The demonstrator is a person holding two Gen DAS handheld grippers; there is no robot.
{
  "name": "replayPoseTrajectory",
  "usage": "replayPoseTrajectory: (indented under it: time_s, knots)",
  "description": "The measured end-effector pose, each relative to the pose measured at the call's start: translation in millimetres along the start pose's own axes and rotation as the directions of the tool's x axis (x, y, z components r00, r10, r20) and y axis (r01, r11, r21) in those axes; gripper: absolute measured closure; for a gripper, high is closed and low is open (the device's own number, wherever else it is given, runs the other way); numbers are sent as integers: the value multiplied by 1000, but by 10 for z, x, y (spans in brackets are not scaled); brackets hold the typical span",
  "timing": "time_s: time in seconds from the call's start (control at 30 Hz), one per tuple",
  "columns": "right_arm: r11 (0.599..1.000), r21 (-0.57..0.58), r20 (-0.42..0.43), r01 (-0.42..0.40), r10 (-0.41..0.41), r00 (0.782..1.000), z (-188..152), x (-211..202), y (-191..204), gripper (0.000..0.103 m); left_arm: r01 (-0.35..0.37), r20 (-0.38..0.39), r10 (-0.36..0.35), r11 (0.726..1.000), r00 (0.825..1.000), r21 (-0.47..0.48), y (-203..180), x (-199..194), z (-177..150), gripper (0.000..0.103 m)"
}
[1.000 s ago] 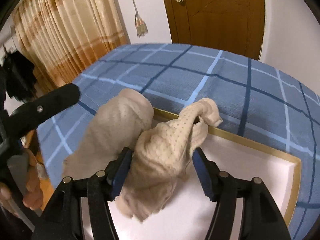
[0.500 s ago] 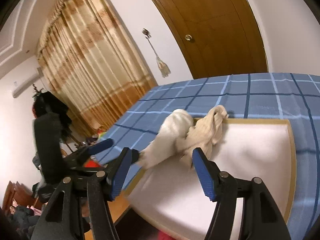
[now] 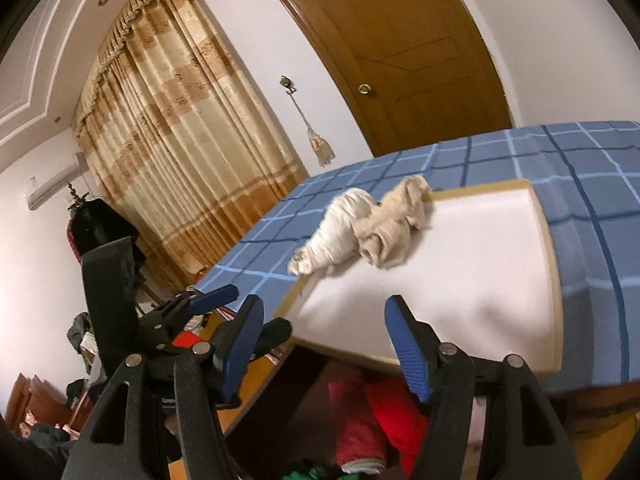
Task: Take underwear out of drawer
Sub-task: 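Withdraw both grippers from the tray, then lower both grippers into the open drawer toward the red and green clothes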
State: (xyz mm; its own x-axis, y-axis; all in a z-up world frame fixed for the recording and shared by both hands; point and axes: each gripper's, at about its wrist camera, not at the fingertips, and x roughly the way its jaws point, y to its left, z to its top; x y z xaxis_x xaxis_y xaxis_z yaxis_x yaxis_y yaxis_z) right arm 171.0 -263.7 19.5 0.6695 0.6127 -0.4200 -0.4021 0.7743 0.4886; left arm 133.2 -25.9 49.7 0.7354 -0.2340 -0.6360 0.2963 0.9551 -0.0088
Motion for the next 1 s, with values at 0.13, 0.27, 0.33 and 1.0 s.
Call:
replayPoseTrajectory:
  time_s: [0.13, 0.27, 0.33, 1.0]
  knots:
    - [999, 41, -9, -2, 3, 1000, -207, -119, -92, 37, -11, -30, 12, 1000, 999, 12, -27, 7, -203, 0]
    - [997, 71, -10, 29, -28, 1000, -387, -247, -228, 37, -8, -71, 8, 1000, 997, 2, -10, 53, -395, 0]
    - [995, 81, -9, 56, -55, 998, -491, -329, -289, 37, -5, -92, 4, 1000, 996, -6, -3, 79, -500, 0]
    - [959, 156, -139, 238, -217, 966, -1302, -935, -663, 37, -69, -281, 66, 998, 957, 1, 48, 283, -1253, 0]
